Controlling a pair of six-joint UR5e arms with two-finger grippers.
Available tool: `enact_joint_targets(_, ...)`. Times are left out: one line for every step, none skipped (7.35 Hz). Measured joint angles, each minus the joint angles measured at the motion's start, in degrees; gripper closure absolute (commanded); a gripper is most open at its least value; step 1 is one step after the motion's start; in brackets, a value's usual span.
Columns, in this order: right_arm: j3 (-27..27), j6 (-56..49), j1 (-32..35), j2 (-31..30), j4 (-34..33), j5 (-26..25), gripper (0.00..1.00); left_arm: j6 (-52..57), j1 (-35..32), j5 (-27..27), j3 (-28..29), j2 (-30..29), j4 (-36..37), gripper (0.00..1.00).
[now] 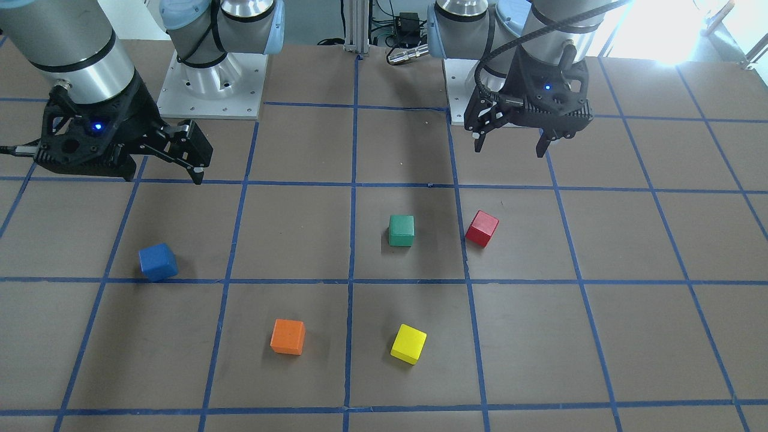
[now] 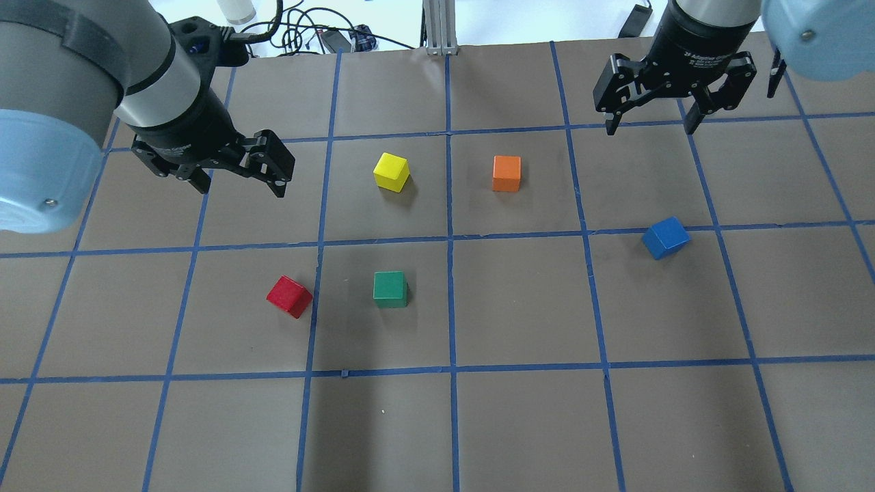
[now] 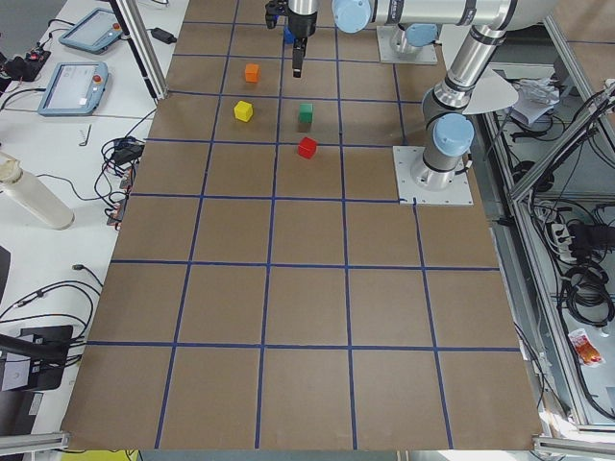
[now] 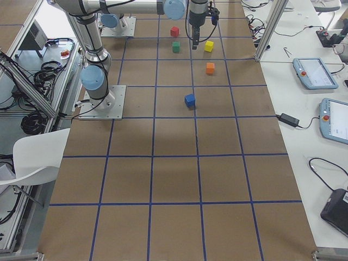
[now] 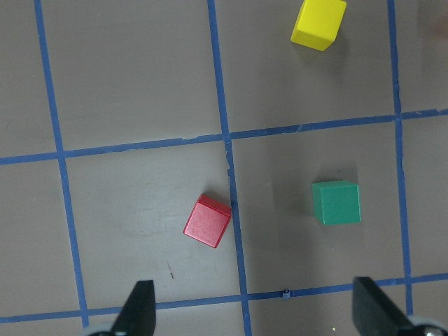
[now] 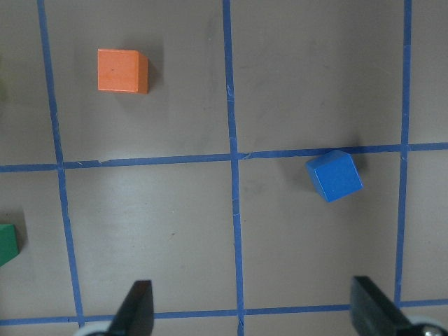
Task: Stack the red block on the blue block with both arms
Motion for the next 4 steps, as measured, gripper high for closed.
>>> enact_joint_targets(0.16,-0.06,0.03,0.05,0.00,0.02,0.00,0.09,0.01,0.20,-0.08,0.22,-0.10,0.00)
enact_joint_targets(0.33,-0.09,0.05,0.10,-0.16,0.04,0.00,0.19,0.00,0.56,-0.43,0.55,-0.19,0.00)
enact_joint_targets(0.44,-0.02,0.06,0.10,-0.18,0.02,0.00,0.26,-0.03,1.39,-1.44,1.13,-0.20,0.00)
enact_joint_targets(0.47,0.11,0.06,0.10,-0.02,0.02,0.00,0.29,-0.07,2.52,-2.83,1.80,0.00,0.00)
